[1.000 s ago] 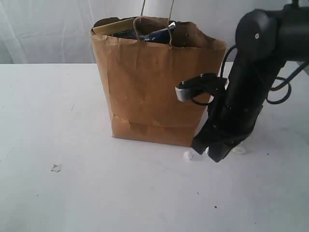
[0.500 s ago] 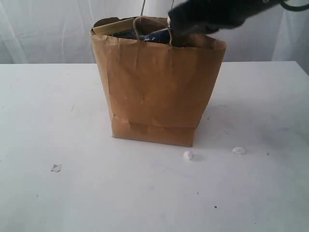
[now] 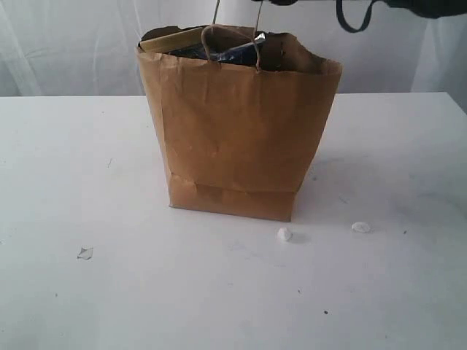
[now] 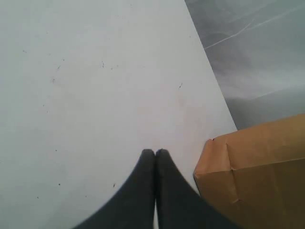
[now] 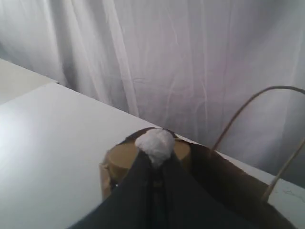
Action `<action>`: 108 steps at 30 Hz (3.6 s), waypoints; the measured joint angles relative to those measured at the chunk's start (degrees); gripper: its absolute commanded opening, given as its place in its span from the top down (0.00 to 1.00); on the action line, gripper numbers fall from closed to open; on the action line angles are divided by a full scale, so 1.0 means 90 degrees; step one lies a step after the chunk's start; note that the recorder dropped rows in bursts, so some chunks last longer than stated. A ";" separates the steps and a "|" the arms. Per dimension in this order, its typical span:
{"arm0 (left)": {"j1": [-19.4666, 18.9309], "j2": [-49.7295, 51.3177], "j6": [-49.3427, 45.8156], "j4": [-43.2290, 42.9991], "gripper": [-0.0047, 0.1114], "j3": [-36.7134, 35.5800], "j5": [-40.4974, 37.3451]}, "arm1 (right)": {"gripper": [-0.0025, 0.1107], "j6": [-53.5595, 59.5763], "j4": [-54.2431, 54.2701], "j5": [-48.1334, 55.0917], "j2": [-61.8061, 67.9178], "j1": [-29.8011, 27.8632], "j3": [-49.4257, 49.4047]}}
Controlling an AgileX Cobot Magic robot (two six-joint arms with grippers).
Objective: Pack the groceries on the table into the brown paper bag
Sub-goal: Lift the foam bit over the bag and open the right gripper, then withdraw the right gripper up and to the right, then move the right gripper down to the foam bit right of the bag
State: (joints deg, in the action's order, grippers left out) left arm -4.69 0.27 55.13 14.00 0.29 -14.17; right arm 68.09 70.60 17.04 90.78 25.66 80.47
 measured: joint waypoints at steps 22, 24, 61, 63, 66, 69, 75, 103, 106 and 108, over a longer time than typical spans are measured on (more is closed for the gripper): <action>0.0000 0.0000 0.0000 0.0000 0.96 0.0000 0.0000 | 0.66 0.0186 0.0013 -0.0588 0.0208 0.0010 0.0000; 0.0000 0.0000 0.0000 0.0000 0.96 0.0000 0.0000 | 0.69 0.0186 -0.0065 -0.0757 0.0024 0.0010 0.0000; 0.0000 0.0000 0.0000 0.0000 0.96 0.0000 0.0000 | 0.98 0.5599 0.2994 -0.4255 -0.0851 -0.2477 -0.3766; 0.0000 0.0000 0.0000 0.0000 0.96 0.0000 0.0000 | 0.98 0.5842 0.2690 -0.4709 -0.0851 -0.2477 -0.3766; 0.0000 0.0000 0.0000 0.0000 0.96 0.0000 0.0000 | 0.98 0.5846 0.2557 -0.5135 -0.0851 -0.2489 -0.3766; 0.0000 0.0000 0.0000 0.0000 0.96 0.0000 0.0000 | 0.98 0.5155 0.2557 -0.5323 -0.0903 -0.2515 -0.3766; 0.0000 0.0000 0.0000 0.0000 0.96 0.0000 0.0000 | 0.98 0.1362 0.2654 -0.5209 -0.1094 -0.2515 -0.3772; 0.0000 0.0000 0.0000 0.0000 0.96 0.0000 0.0000 | 0.97 -0.2789 -0.4842 0.4987 0.1091 -0.2443 -0.1526; 0.0000 0.0000 0.0000 0.0000 0.96 0.0000 0.0000 | 0.87 -0.2686 -0.5003 0.4689 0.1302 -0.2443 -0.1367; 0.0000 0.0000 0.0000 0.0000 0.96 0.0000 0.0000 | 0.75 -0.2606 -0.5122 0.4544 0.1360 -0.2443 -0.1338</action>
State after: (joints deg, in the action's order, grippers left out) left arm -4.69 0.27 55.13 14.00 0.29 -14.17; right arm 44.63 24.50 57.93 103.02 3.68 68.42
